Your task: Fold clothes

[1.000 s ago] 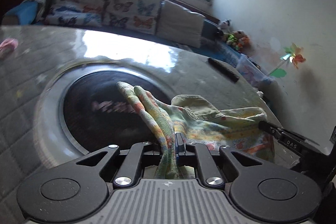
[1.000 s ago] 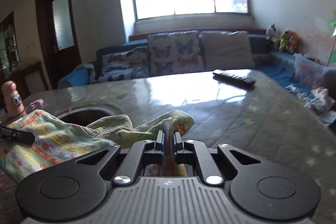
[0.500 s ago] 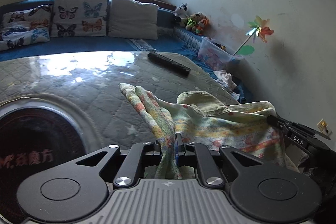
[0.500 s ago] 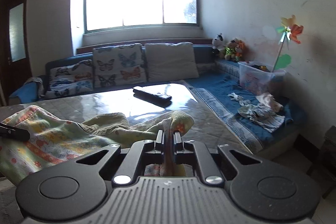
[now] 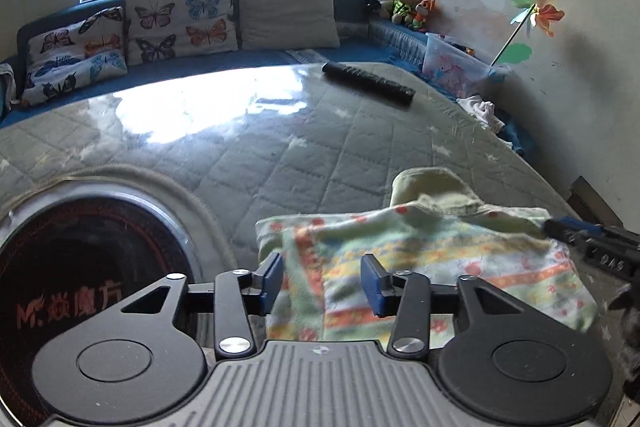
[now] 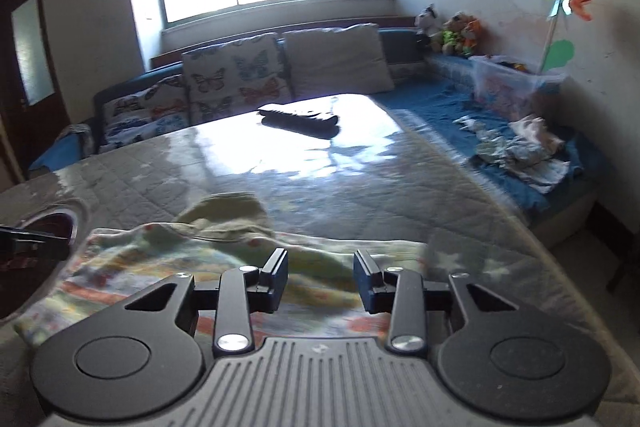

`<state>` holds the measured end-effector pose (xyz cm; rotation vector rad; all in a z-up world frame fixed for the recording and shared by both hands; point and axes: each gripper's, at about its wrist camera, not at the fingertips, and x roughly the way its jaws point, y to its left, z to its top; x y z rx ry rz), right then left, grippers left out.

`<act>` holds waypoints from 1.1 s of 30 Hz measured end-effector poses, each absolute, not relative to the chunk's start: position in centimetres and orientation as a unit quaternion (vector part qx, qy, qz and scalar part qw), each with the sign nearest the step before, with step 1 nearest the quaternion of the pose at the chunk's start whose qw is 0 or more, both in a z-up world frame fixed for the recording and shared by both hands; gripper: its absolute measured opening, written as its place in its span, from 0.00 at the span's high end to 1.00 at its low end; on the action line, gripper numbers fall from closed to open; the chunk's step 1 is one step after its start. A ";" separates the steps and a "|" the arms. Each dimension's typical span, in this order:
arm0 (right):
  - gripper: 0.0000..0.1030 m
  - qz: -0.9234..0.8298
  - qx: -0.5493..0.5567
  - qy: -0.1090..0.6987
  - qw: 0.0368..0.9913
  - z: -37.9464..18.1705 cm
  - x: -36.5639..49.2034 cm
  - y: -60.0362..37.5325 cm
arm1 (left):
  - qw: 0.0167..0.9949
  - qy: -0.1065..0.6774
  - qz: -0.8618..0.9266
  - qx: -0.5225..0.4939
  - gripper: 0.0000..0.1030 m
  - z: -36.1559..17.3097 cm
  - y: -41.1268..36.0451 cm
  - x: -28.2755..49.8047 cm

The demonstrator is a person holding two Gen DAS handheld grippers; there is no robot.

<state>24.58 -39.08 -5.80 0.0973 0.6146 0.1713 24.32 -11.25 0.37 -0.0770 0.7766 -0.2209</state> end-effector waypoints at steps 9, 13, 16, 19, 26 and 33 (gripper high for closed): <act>0.67 0.134 0.070 0.335 0.930 -7.0 27.7 -36.5 | 0.912 0.377 -0.160 -0.022 0.70 0.1 -14.2 26.6; 0.68 0.134 0.066 0.340 0.928 -7.5 28.4 -36.3 | 0.907 0.381 -0.176 -0.021 0.76 -0.5 -15.3 28.2; 0.68 0.134 0.064 0.340 0.929 -7.7 28.5 -36.4 | 0.903 0.390 -0.180 -0.018 0.77 -1.2 -16.0 29.4; 0.69 0.134 0.065 0.340 0.929 -7.6 28.6 -36.4 | 0.900 0.397 -0.178 -0.015 0.77 -2.0 -16.5 30.0; 0.68 0.134 0.064 0.333 0.931 -7.1 27.8 -36.6 | 0.901 0.396 -0.176 -0.015 0.77 -1.7 -16.5 29.6; 0.59 0.142 0.046 0.325 0.934 -6.0 25.2 -35.7 | 0.904 0.388 -0.179 -0.014 0.73 -0.8 -16.2 27.2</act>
